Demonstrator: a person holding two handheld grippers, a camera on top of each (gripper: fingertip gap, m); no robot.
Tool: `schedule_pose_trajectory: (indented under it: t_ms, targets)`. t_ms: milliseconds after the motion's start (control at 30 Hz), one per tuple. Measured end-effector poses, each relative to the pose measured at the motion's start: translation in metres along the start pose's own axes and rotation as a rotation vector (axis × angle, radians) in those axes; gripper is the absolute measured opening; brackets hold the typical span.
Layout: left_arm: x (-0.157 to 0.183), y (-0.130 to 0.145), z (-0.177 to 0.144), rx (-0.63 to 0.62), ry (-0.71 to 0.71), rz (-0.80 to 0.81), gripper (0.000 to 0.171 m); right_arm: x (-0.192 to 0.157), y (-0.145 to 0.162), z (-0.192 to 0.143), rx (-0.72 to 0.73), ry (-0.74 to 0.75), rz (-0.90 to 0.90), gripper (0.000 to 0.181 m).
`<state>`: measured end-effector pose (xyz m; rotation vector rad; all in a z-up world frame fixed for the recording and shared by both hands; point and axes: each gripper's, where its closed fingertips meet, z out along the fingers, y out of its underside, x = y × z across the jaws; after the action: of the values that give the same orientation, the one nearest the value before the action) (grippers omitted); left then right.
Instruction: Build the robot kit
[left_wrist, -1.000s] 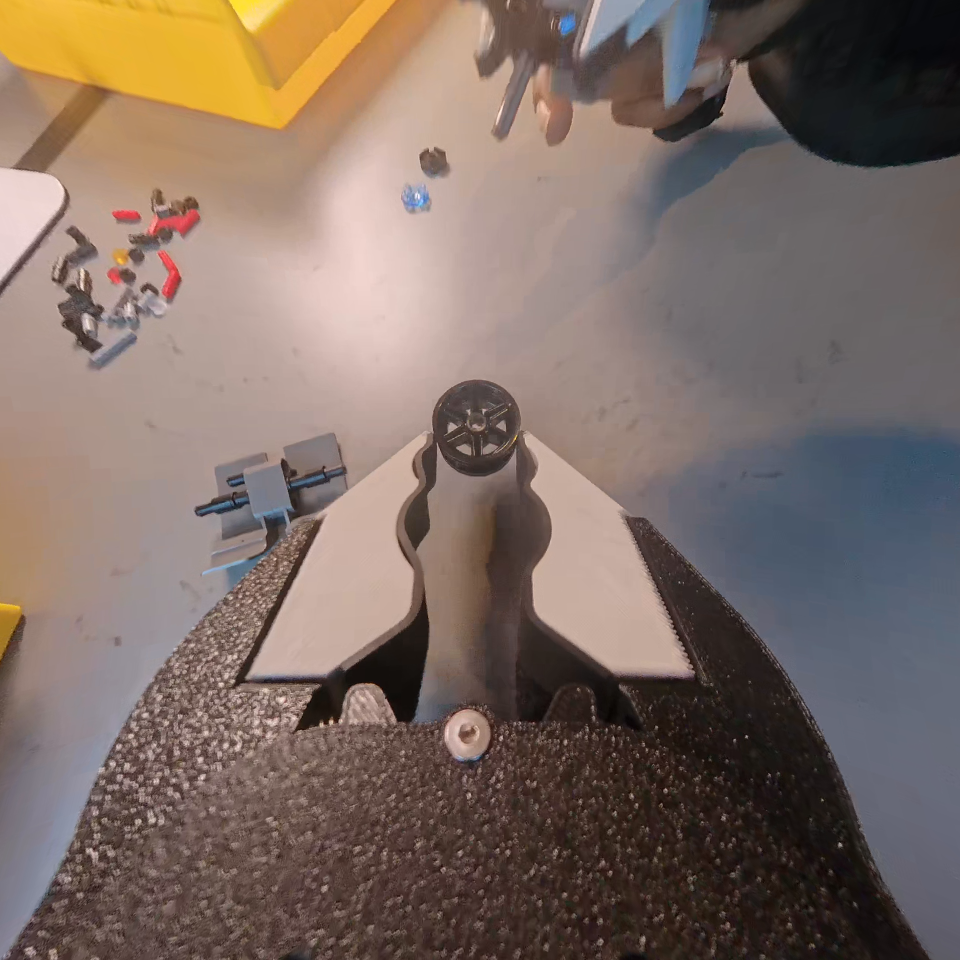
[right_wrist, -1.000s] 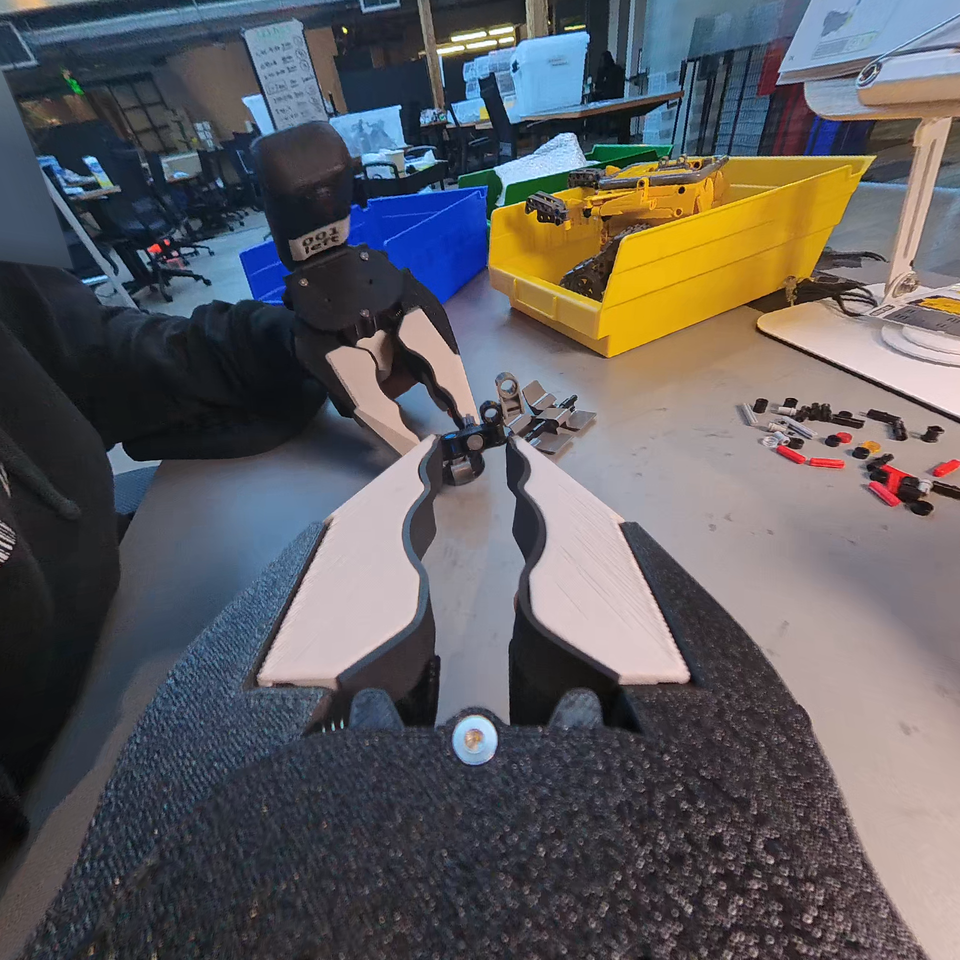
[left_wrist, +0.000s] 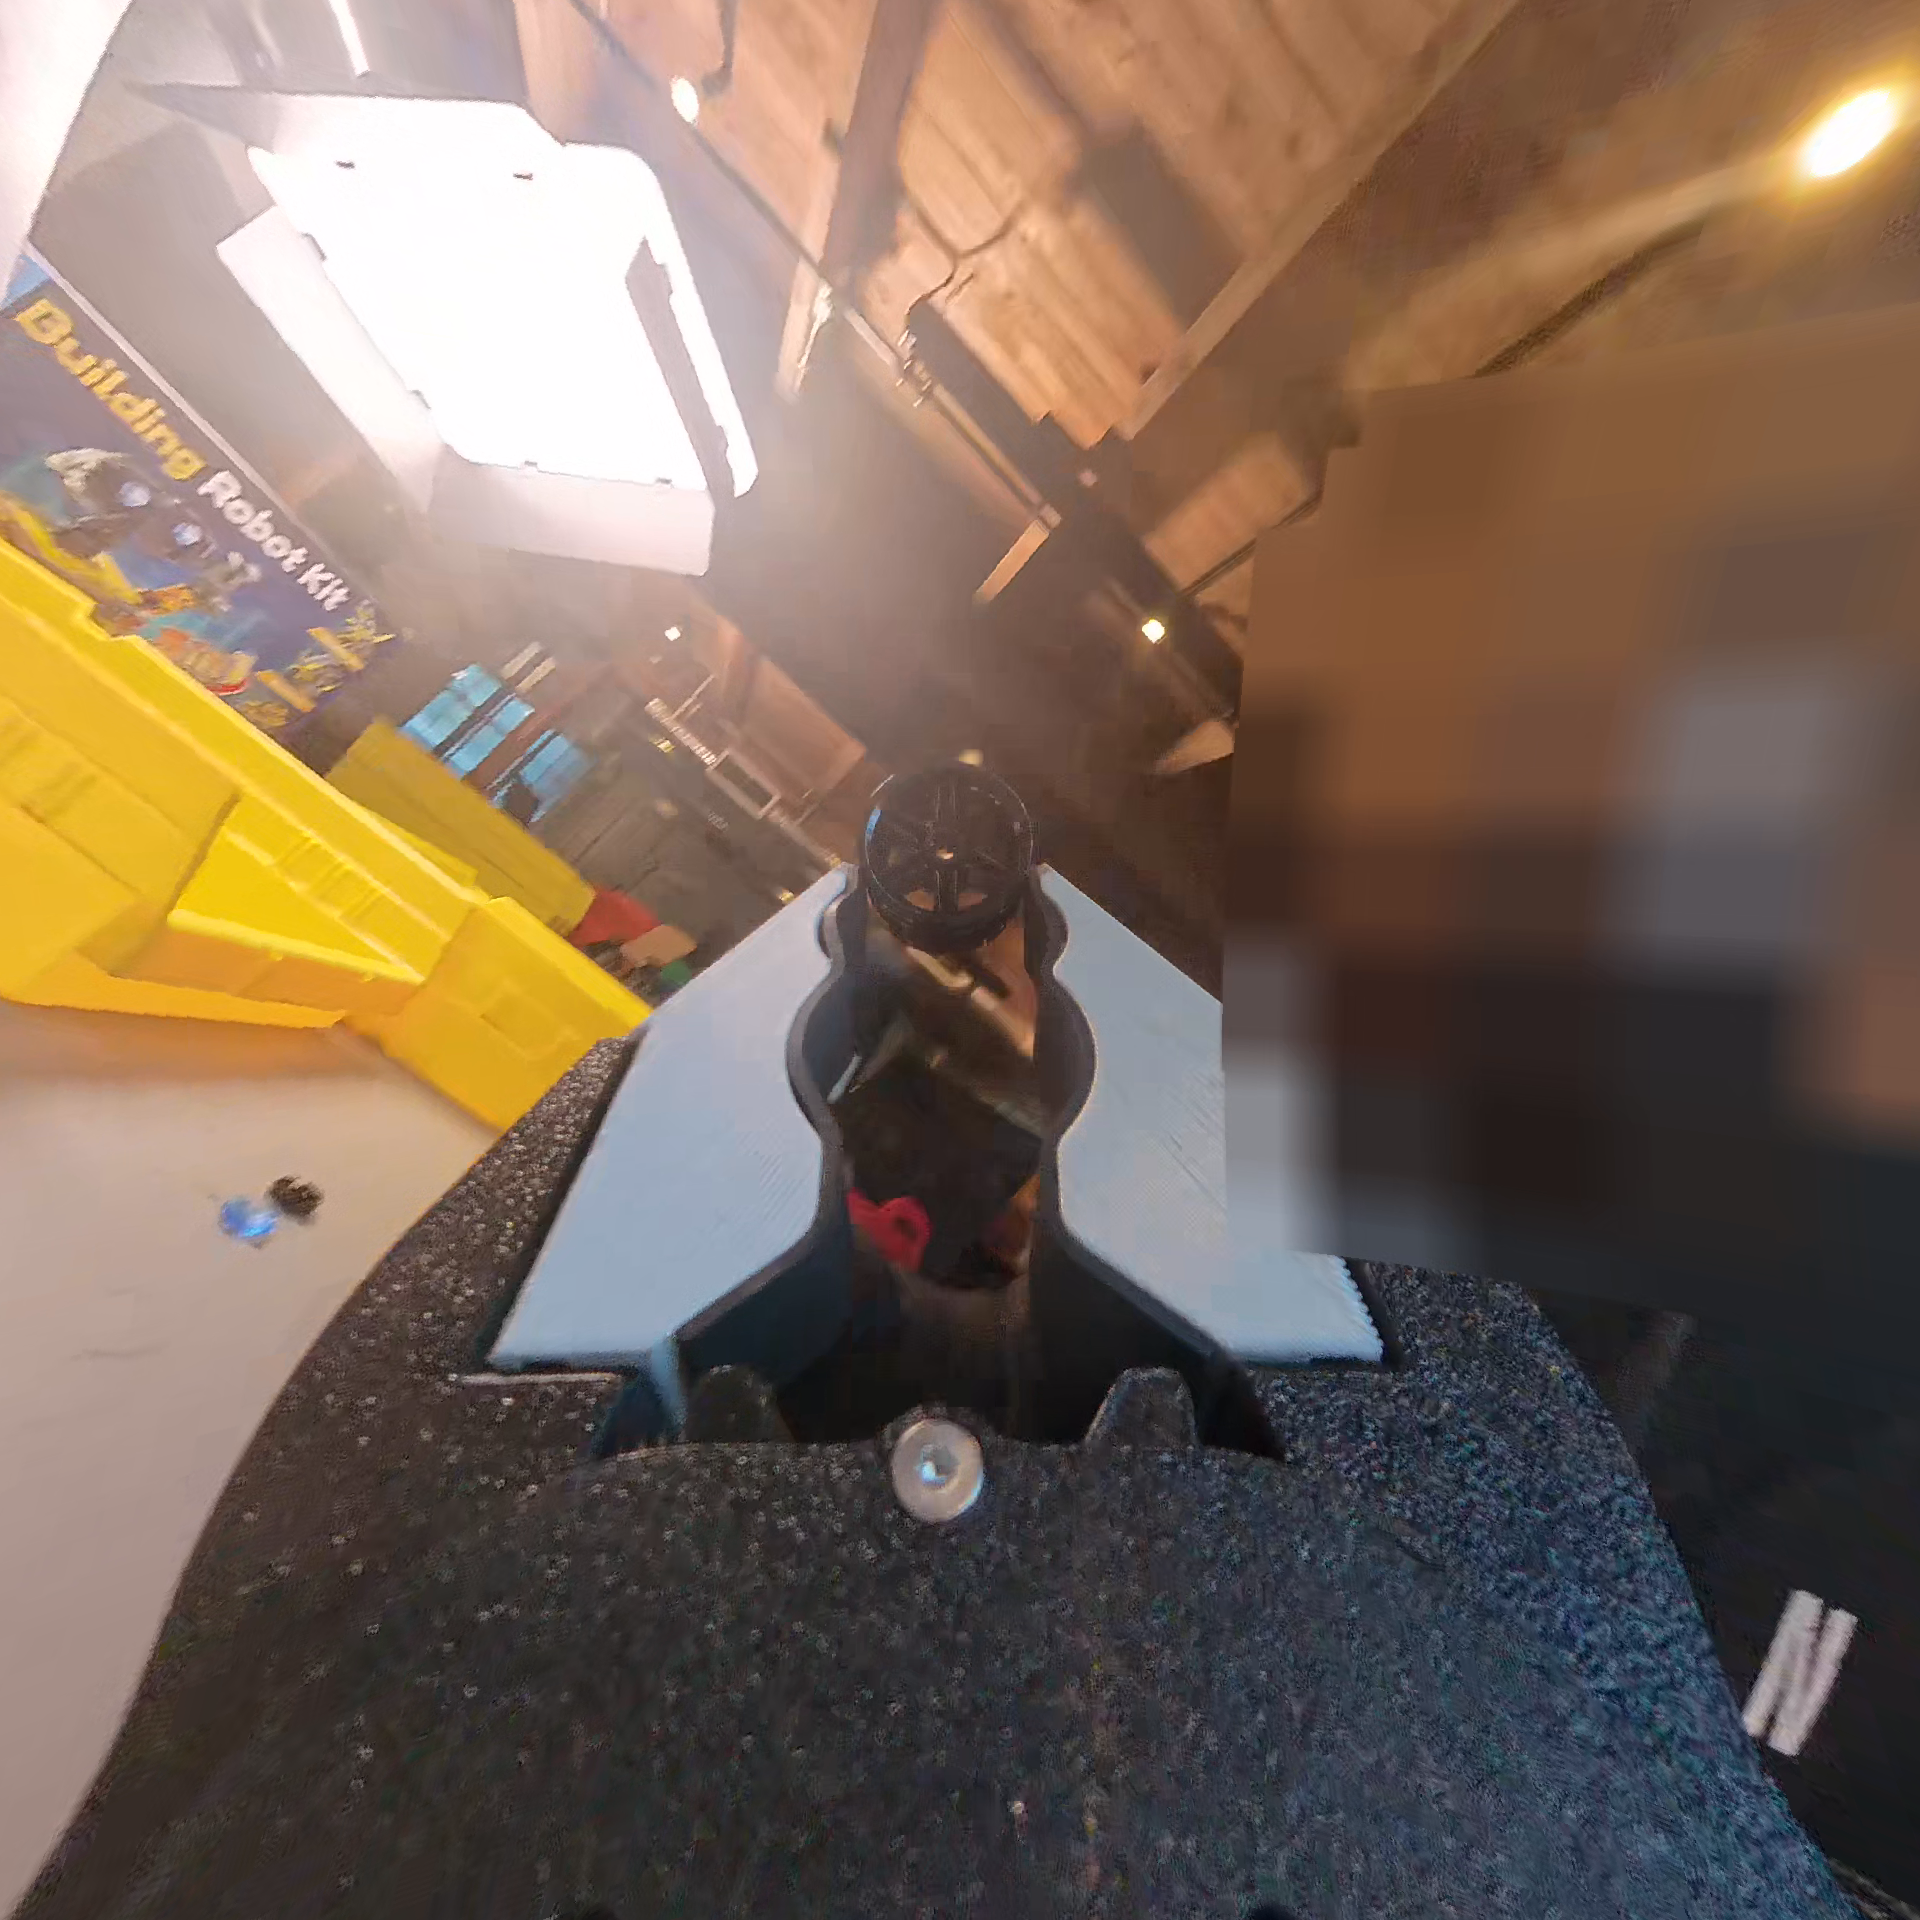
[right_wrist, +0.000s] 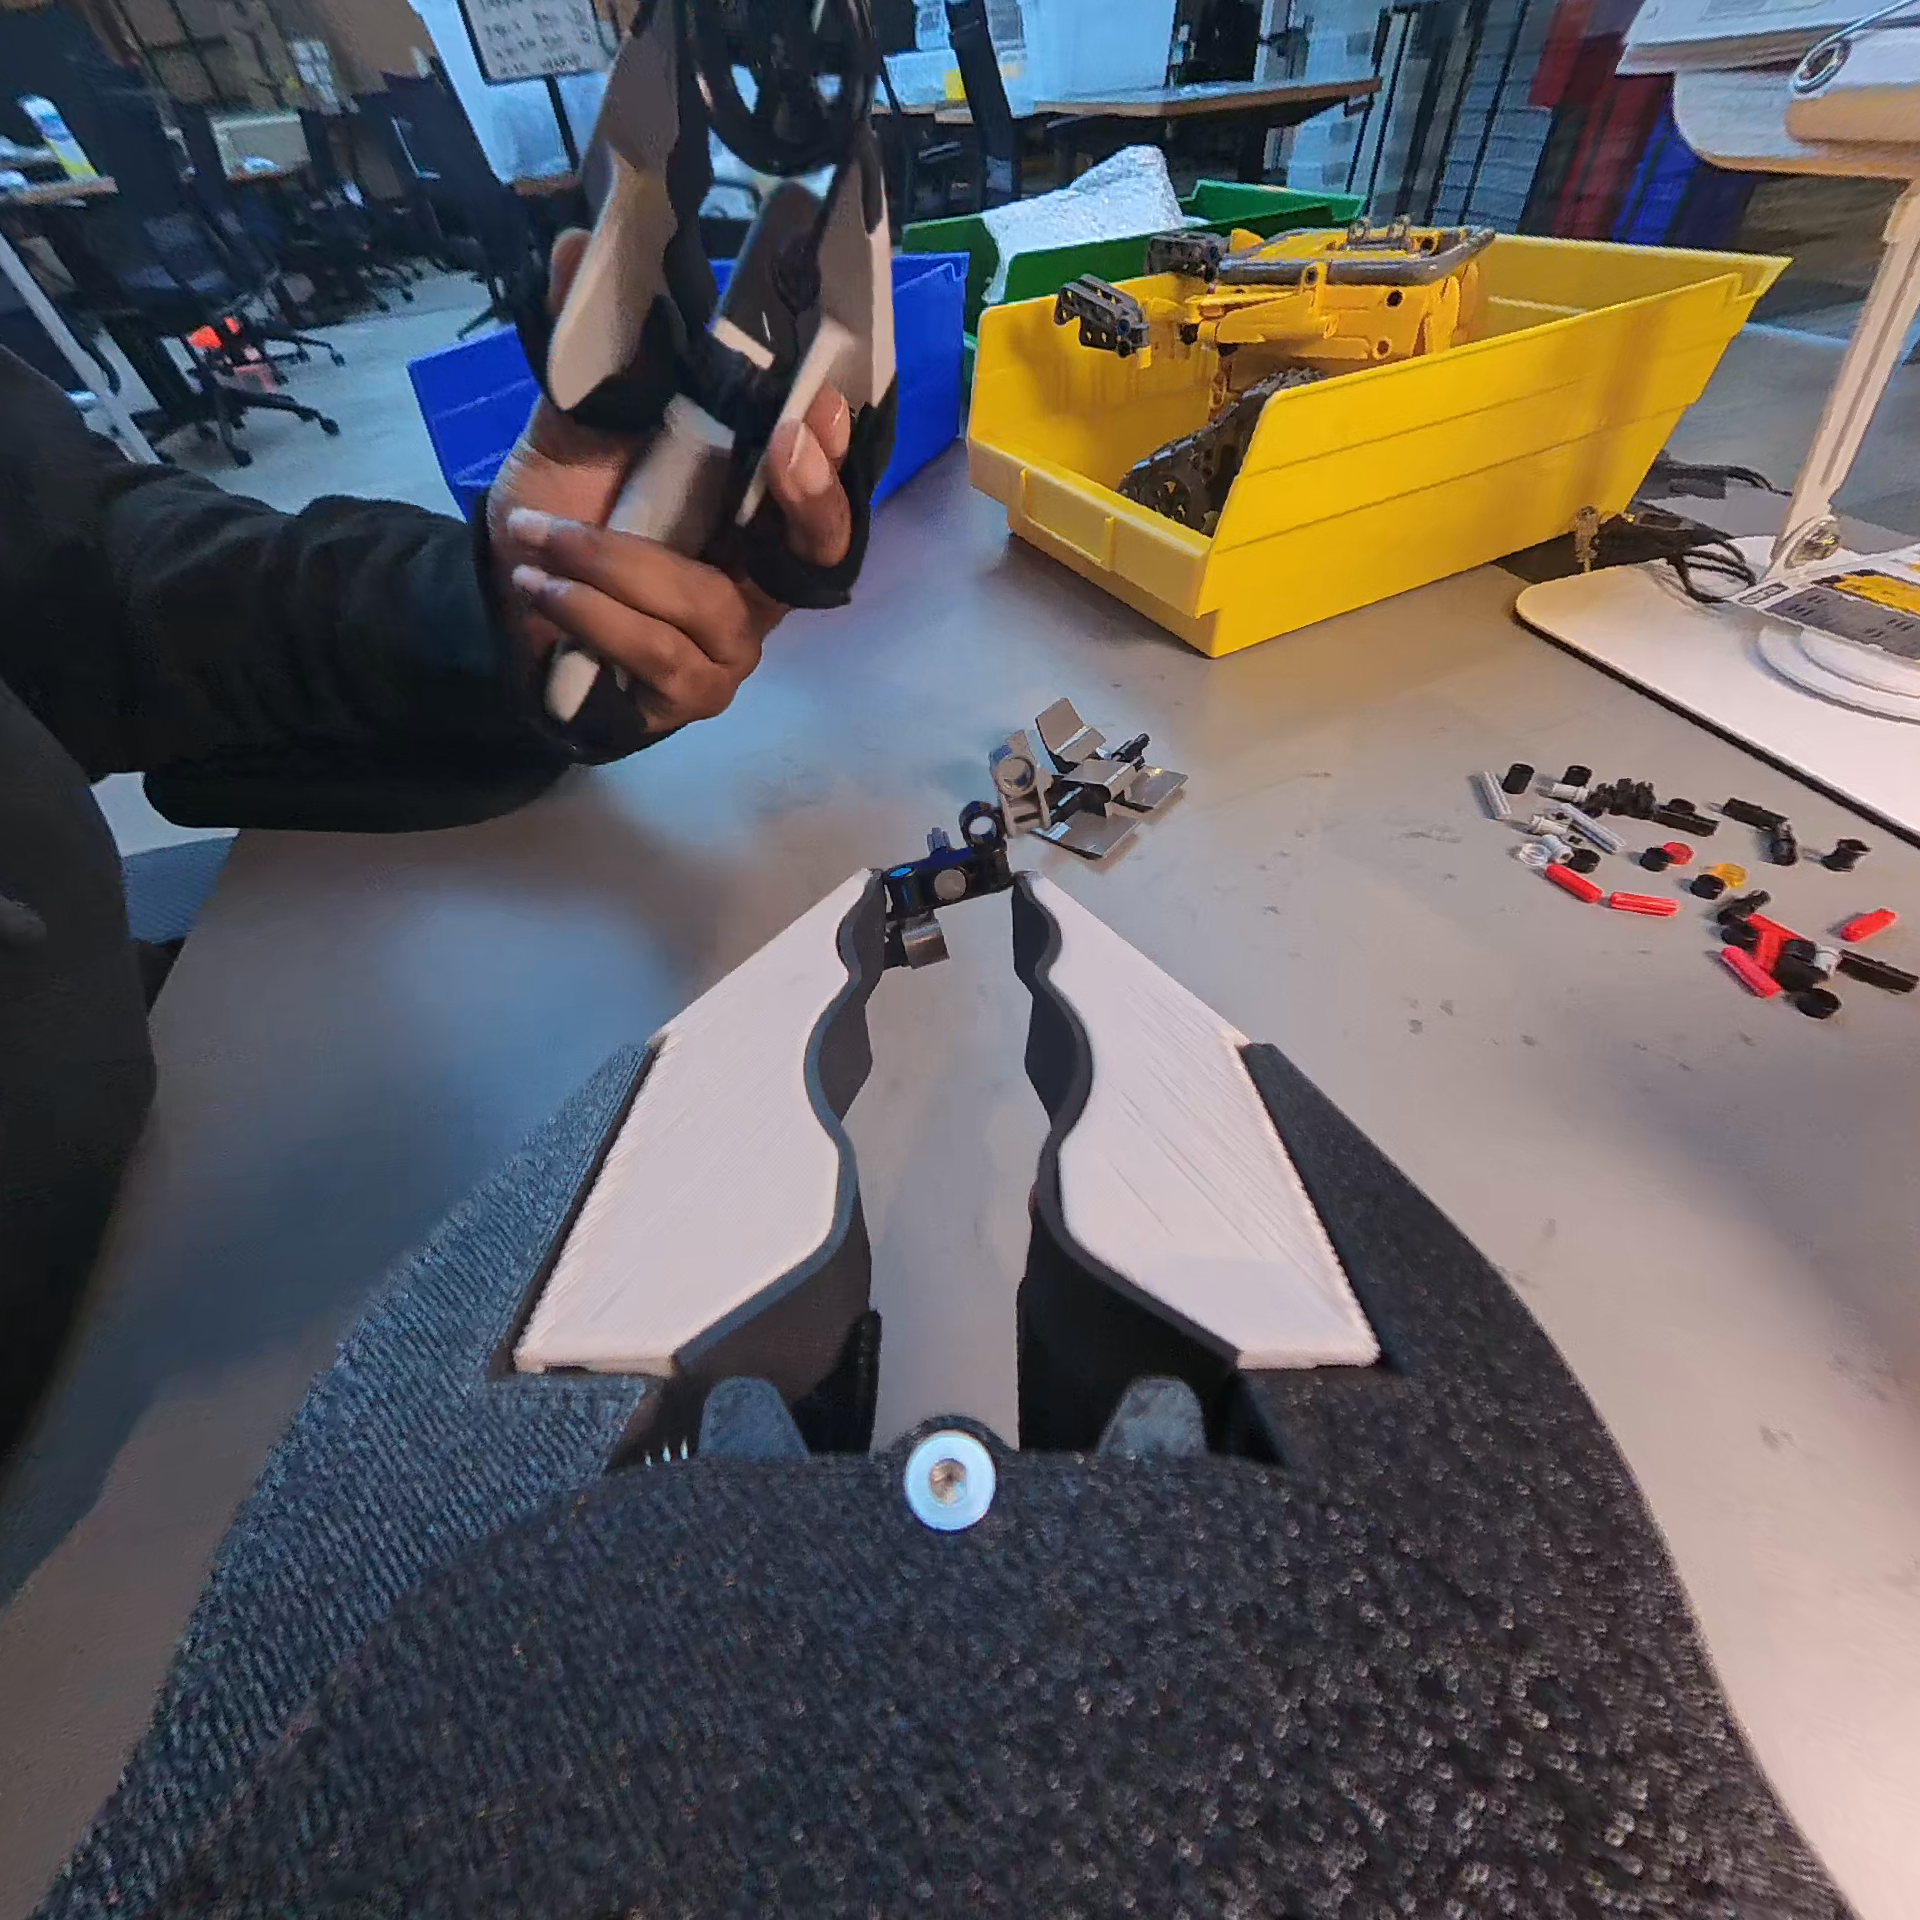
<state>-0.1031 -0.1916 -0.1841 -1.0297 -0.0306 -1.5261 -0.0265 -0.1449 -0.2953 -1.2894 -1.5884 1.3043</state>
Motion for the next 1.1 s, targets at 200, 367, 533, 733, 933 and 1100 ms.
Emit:
schedule_pose_trajectory:
  t_ms: [200, 367, 533, 733, 933, 1100]
  targets:
    - [-0.006, 0.011, 0.003, -0.054, -0.046, 0.033, 0.029, 0.008, 0.028, 0.005, -0.174, 0.061, -0.059, 0.024]
    - [-0.014, 0.01, 0.0, -0.048, -0.076, 0.01, 0.033, 0.007, 0.053, 0.01, -0.322, 0.083, -0.156, 0.024]
    - [-0.026, 0.015, -0.001, -0.079, -0.139, -0.007, 0.029, 0.006, 0.054, 0.01, -0.324, 0.078, -0.159, 0.024]
    - [-0.049, 0.033, -0.005, -0.19, -0.274, -0.018, 0.029, 0.01, 0.043, 0.007, -0.261, 0.086, -0.112, 0.024]
    - [-0.089, 0.077, -0.038, -0.694, -0.599, 0.356, 0.03, 0.019, 0.04, 0.005, -0.244, 0.133, -0.103, 0.024]
    - [-0.107, 0.099, -0.068, -1.007, -0.714, 0.588, 0.03, 0.022, 0.03, 0.001, -0.188, 0.137, -0.062, 0.024]
